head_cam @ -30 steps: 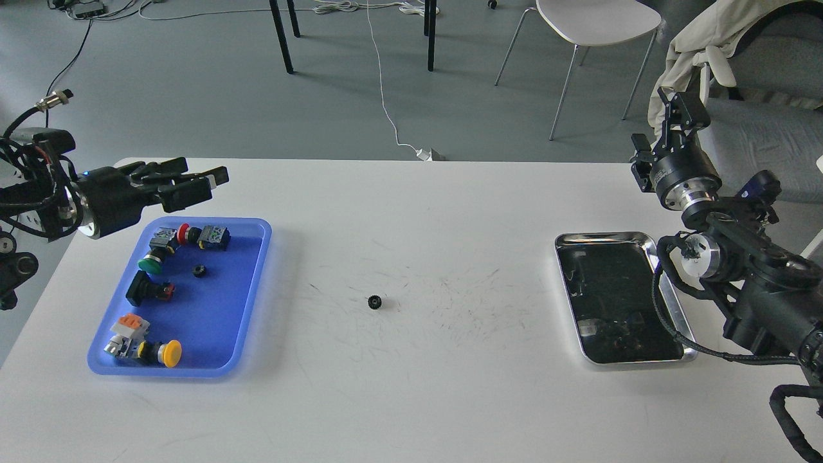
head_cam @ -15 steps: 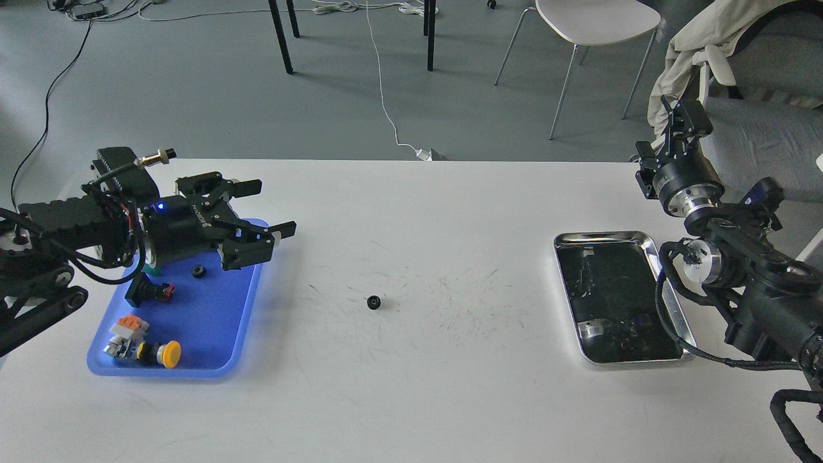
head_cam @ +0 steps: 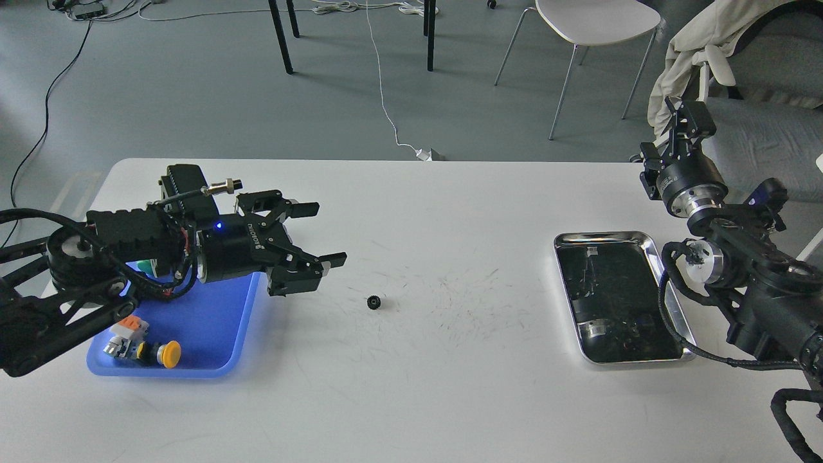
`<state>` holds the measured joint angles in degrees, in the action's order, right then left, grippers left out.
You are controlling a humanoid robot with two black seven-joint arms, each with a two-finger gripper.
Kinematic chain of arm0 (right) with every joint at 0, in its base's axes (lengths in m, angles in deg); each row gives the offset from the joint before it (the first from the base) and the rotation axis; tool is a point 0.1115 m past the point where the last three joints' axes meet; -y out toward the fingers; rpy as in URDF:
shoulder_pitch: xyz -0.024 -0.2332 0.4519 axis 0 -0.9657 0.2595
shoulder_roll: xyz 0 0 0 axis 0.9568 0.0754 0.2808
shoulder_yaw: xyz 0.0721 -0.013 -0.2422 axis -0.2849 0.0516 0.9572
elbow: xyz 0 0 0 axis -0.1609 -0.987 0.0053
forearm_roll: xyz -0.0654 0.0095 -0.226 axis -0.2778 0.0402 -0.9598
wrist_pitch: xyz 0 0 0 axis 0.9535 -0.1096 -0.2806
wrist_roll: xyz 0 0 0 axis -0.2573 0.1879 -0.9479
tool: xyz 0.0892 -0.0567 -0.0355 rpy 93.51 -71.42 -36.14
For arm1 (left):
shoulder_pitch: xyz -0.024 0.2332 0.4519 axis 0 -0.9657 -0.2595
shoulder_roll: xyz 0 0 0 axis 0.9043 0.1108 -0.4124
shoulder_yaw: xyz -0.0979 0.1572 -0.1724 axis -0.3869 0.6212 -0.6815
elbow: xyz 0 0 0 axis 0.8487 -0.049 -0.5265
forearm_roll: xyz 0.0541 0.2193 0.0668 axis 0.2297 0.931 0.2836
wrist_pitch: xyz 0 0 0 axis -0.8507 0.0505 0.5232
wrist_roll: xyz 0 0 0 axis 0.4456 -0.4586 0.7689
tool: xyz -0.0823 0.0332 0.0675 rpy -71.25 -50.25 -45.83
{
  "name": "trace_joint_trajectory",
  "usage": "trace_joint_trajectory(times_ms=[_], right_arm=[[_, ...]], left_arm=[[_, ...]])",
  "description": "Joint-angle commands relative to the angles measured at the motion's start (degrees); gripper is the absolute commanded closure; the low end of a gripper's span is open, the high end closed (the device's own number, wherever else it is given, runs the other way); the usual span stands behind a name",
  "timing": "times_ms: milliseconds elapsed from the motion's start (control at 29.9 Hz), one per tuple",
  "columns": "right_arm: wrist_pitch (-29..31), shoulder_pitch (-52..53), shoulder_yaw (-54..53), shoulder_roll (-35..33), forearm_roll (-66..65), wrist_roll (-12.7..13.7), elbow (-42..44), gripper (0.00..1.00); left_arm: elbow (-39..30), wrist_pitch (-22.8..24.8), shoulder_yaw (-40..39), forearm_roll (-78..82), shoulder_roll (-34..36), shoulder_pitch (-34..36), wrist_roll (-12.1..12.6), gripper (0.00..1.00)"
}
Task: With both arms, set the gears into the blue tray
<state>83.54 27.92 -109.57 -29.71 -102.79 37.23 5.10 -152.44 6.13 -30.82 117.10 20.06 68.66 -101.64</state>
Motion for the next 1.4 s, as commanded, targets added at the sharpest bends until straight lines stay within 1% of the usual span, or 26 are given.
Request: trace_joint_trajectory(times_ms=[0, 134, 234, 334, 468, 602, 736, 870, 970, 1037, 1238, 1271, 1304, 1371], right_arm=[[0.0, -0.1, -0.1, 0.0, 0.0, 0.0, 0.1, 0.06], [0.0, -0.1, -0.1, 0.0, 0.0, 0.0, 0.1, 0.06], [-0.2, 0.0, -0.1, 0.1, 0.0, 0.0, 0.1, 0.06], [-0.3, 0.1, -0.2, 0.0, 0.0, 0.0, 0.1, 0.06], [-0.3, 0.3, -0.4, -0.3, 0.2, 0.0, 0.2, 0.06], [-0.4, 0.0, -0.7, -0.6, 0.4, 0.0, 1.6, 0.05], [-0.5, 0.0, -2.0, 0.0, 0.4, 0.0, 3.2, 0.05], [-0.5, -0.1, -2.7, 0.0, 0.4, 0.0, 3.2, 0.05], [-0.6, -0.2, -2.8, 0.1, 0.4, 0.0, 3.2, 0.05], [-1.1, -0.1, -2.8, 0.6, 0.4, 0.0, 3.2, 0.05], [-1.2, -0.1, -2.9, 0.9, 0.4, 0.0, 3.2, 0.05], [-1.2, -0.1, -2.8, 0.9, 0.4, 0.0, 3.2, 0.05], [-1.2, -0.1, -2.9, 0.9, 0.4, 0.0, 3.2, 0.05], [-1.2, -0.1, -2.9, 0.9, 0.4, 0.0, 3.2, 0.05]], left_arm=[[0.0, -0.9, 0.7, 2.8, -2.3, 0.0, 0.0, 0.02], [1.0, -1.3, 0.8, 7.9, -6.9, 0.0, 0.0, 0.02], [3.0, -2.0, 0.9, 8.1, -8.6, -0.4, 0.0, 0.02], [4.7, -2.7, 1.0, 8.1, -12.2, -0.7, 0.0, 0.02], [9.4, -3.8, 1.0, 8.1, -16.4, -1.7, 0.0, 0.02], [15.5, -7.8, 2.8, 8.1, -19.3, -2.5, 0.0, 0.03], [19.0, -13.9, 8.9, 8.1, -20.6, -2.5, 0.0, 0.05], [22.3, -17.0, 11.9, 8.1, -21.6, -2.6, 0.0, 0.05], [23.1, -17.7, 13.1, 8.1, -22.5, -2.5, 0.0, 0.06], [25.0, -18.4, 13.0, 8.1, -22.8, -2.4, 0.0, 0.12], [28.4, -21.1, 13.2, 8.1, -23.9, -2.4, 0.0, 0.16], [28.9, -21.4, 13.3, 8.1, -24.0, -2.2, 0.0, 0.16], [29.3, -21.5, 13.3, 8.1, -23.9, -2.2, 0.0, 0.19], [29.5, -21.6, 13.3, 8.1, -24.0, -2.5, 0.0, 0.21]])
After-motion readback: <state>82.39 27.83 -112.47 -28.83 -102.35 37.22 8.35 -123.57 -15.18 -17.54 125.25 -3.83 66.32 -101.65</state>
